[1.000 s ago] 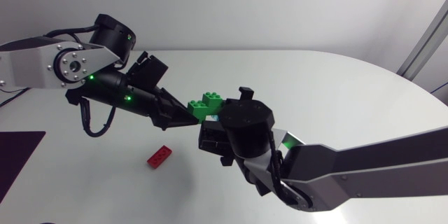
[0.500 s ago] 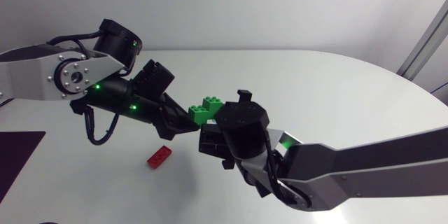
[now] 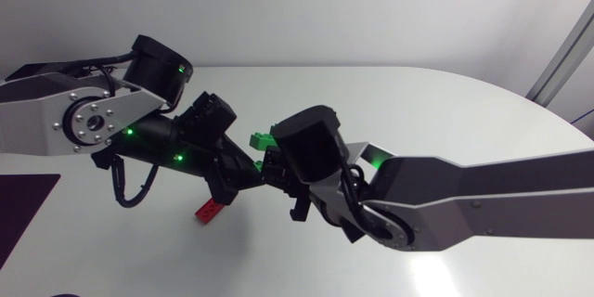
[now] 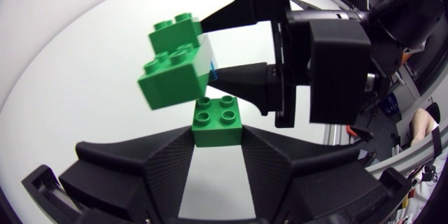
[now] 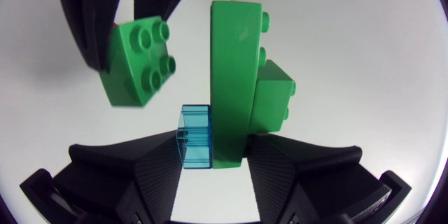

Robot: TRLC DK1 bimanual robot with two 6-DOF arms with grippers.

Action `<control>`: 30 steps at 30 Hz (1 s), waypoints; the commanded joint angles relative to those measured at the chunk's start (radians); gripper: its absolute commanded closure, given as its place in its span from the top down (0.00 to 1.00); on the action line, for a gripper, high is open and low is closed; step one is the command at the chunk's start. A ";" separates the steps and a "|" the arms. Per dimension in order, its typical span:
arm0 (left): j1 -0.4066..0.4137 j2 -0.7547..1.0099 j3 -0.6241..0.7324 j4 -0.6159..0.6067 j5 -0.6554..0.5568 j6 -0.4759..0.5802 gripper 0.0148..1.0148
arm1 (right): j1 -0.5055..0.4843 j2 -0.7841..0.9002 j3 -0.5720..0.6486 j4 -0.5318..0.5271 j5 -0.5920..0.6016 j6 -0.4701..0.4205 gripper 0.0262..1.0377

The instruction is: Separate the duplo bricks

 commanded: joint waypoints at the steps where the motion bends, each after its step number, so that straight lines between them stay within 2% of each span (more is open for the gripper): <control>1: 0.053 0.007 -0.022 0.016 0.008 0.026 0.41 | -0.040 -0.042 -0.023 0.026 0.004 0.011 0.22; 5: 0.162 0.070 -0.037 0.074 0.008 0.084 0.42 | -0.090 -0.104 -0.055 0.029 0.002 0.002 0.22; 8: 0.230 0.191 -0.051 0.197 0.007 0.115 0.42 | -0.099 -0.143 -0.081 0.029 0.002 0.000 0.22; 10: 0.256 0.300 -0.022 0.214 0.001 0.146 0.42 | -0.099 -0.168 -0.098 0.025 0.002 0.002 0.22; 12: 0.259 0.381 -0.008 0.249 -0.036 0.160 0.42 | -0.091 -0.189 -0.115 0.022 0.009 0.003 0.22; 18: 0.236 0.473 -0.005 0.338 -0.090 0.160 0.43 | -0.073 -0.219 -0.146 0.016 0.018 0.017 0.22; 26: 0.225 0.492 -0.039 0.379 -0.107 0.163 0.43 | -0.050 -0.206 -0.159 0.026 0.018 0.025 0.22; 30: 0.225 0.495 -0.057 0.378 -0.107 0.169 0.55 | -0.037 -0.202 -0.152 0.026 0.016 0.023 0.22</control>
